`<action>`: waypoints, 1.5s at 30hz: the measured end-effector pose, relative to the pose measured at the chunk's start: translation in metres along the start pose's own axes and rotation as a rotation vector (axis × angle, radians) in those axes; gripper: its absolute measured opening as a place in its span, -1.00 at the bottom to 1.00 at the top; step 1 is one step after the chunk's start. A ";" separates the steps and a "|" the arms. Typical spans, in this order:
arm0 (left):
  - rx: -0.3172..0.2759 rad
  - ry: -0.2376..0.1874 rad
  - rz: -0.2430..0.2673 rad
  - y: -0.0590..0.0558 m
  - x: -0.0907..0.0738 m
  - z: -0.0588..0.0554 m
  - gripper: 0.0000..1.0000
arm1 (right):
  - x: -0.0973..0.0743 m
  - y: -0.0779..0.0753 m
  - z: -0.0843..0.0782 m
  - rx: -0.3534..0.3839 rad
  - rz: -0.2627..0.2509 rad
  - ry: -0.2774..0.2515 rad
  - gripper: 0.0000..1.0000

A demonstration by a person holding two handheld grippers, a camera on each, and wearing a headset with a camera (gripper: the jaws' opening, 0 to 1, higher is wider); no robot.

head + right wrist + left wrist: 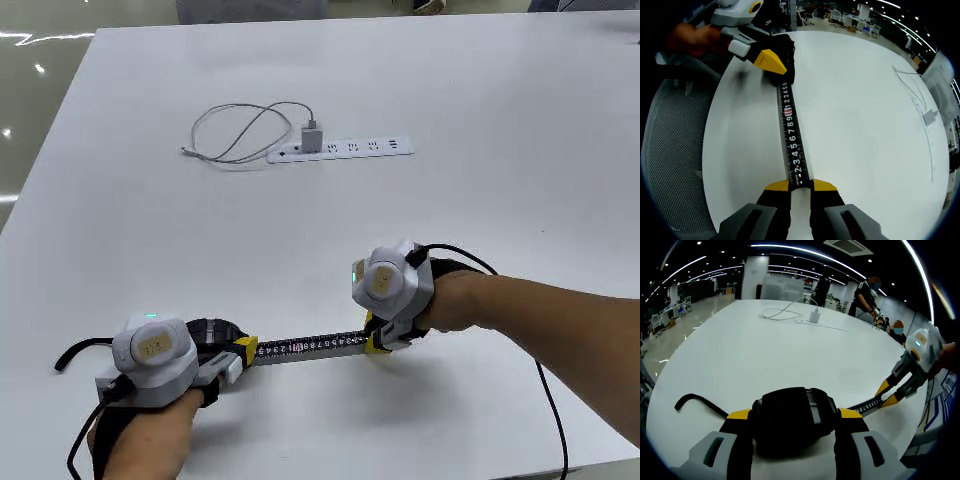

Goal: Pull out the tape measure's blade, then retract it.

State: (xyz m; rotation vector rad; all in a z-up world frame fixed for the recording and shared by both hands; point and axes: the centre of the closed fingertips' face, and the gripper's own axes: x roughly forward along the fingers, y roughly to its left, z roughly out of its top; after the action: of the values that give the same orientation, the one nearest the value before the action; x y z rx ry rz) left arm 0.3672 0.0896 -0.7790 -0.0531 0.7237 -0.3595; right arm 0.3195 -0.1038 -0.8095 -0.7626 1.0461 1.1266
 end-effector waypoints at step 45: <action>0.008 0.009 0.001 -0.001 0.000 0.000 0.23 | 0.008 0.004 0.020 -0.009 0.001 -0.035 -0.80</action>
State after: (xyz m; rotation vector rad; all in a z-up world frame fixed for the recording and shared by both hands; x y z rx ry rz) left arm 0.3671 0.0887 -0.7792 -0.0438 0.7315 -0.3621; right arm 0.3219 -0.0824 -0.8096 -0.7476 1.0129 1.1421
